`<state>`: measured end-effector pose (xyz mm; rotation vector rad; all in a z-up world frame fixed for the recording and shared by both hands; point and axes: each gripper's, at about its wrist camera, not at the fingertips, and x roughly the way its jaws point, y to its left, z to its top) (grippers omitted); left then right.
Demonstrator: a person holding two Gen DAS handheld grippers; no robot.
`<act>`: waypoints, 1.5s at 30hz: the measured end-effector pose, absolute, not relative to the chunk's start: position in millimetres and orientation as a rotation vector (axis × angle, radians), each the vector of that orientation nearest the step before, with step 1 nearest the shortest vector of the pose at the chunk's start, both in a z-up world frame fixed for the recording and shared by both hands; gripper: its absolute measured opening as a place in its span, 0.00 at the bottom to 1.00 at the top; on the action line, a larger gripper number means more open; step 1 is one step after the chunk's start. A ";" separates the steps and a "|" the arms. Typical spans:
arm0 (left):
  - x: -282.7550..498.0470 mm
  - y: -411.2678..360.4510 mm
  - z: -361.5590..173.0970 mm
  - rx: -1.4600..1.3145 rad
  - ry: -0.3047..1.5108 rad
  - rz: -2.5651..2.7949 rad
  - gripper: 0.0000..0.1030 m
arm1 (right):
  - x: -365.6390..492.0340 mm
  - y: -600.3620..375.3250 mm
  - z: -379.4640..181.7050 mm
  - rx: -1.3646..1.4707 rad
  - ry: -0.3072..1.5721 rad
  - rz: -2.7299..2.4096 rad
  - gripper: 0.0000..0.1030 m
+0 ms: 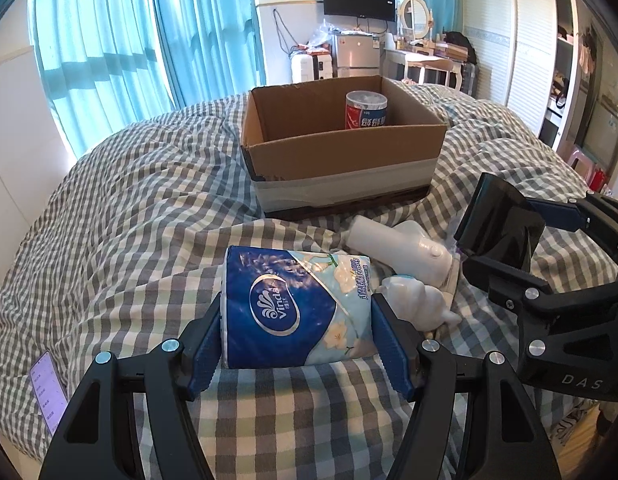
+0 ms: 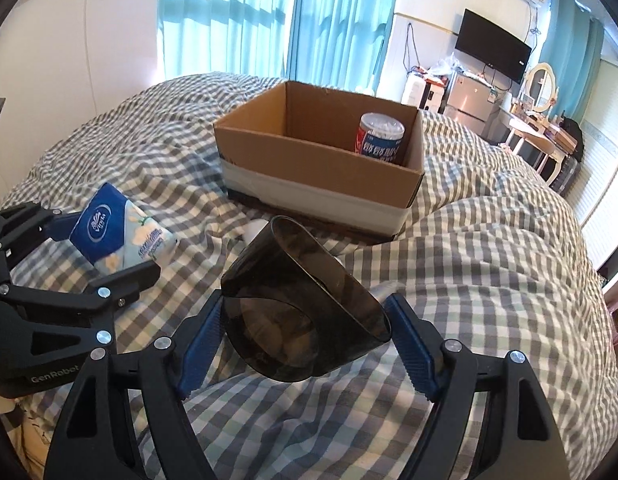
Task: Organize objects
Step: 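Carry tissue pack and visor into the box and release both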
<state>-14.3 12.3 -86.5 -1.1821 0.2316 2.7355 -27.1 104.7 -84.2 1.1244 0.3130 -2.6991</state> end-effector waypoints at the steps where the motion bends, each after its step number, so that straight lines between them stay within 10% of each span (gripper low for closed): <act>1: -12.6 12.6 -84.2 -1.174 0.231 2.737 0.68 | -25.9 105.2 -81.5 1.117 0.312 -2.702 0.76; 45: -152.7 8.0 5.2 -1.009 0.154 2.799 0.68 | -155.5 126.2 41.4 0.882 0.288 -2.775 0.76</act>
